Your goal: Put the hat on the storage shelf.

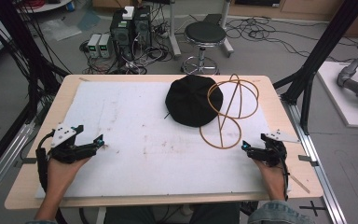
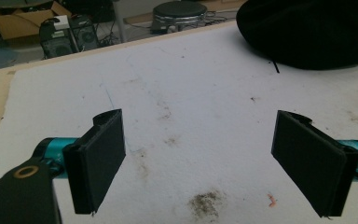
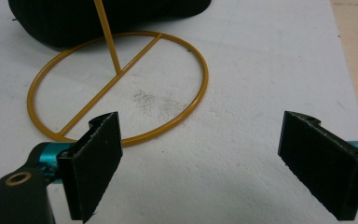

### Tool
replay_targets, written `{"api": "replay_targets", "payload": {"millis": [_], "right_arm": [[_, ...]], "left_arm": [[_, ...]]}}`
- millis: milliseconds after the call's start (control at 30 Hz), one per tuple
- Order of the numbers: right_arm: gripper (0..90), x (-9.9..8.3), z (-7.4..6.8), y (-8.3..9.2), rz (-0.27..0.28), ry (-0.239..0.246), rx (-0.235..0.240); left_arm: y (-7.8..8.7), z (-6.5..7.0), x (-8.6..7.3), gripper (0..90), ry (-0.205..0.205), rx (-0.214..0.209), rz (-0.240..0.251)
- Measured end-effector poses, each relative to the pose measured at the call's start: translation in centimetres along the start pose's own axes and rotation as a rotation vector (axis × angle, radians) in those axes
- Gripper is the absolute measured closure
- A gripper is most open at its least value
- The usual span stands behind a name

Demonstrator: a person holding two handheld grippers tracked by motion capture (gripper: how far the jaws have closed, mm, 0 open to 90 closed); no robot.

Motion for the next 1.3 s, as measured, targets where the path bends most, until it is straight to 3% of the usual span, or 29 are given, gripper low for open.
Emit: {"api": "replay_targets", "payload": {"millis": [567, 800, 900, 1000, 1300], "right_arm": [[13.4, 0.0, 0.1, 0.1, 0.003, -0.003, 0.000], [13.4, 0.1, 0.0, 0.1, 0.009, -0.008, 0.003], [13.4, 0.1, -0.1, 0.1, 0.010, -0.008, 0.003], [13.4, 0.2, -0.1, 0.1, 0.015, -0.011, 0.002], [13.4, 0.2, -0.1, 0.2, 0.011, -0.011, 0.003]], "left_arm": [[0.0, 0.2, 0.0, 18.0, 0.003, -0.003, 0.001], [-0.3, 0.8, 0.4, 18.1, -0.005, -0.023, 0.015], [-1.0, 1.5, 1.1, 18.1, -0.006, -0.046, 0.020], [-1.6, 2.0, 2.0, 18.1, -0.015, -0.040, 0.031], [-4.5, 3.9, 3.5, 17.9, -0.033, -0.077, 0.002]]}}
Point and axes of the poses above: each handheld gripper's, and its own axes: y roughly backward along the jaws, x roughly out of its top, z roughly to its right, the point moved 8 cm from there along -y, roughly forward along the jaws, and after that the axes turned 4 degrees about y, right-handed, at the moved point
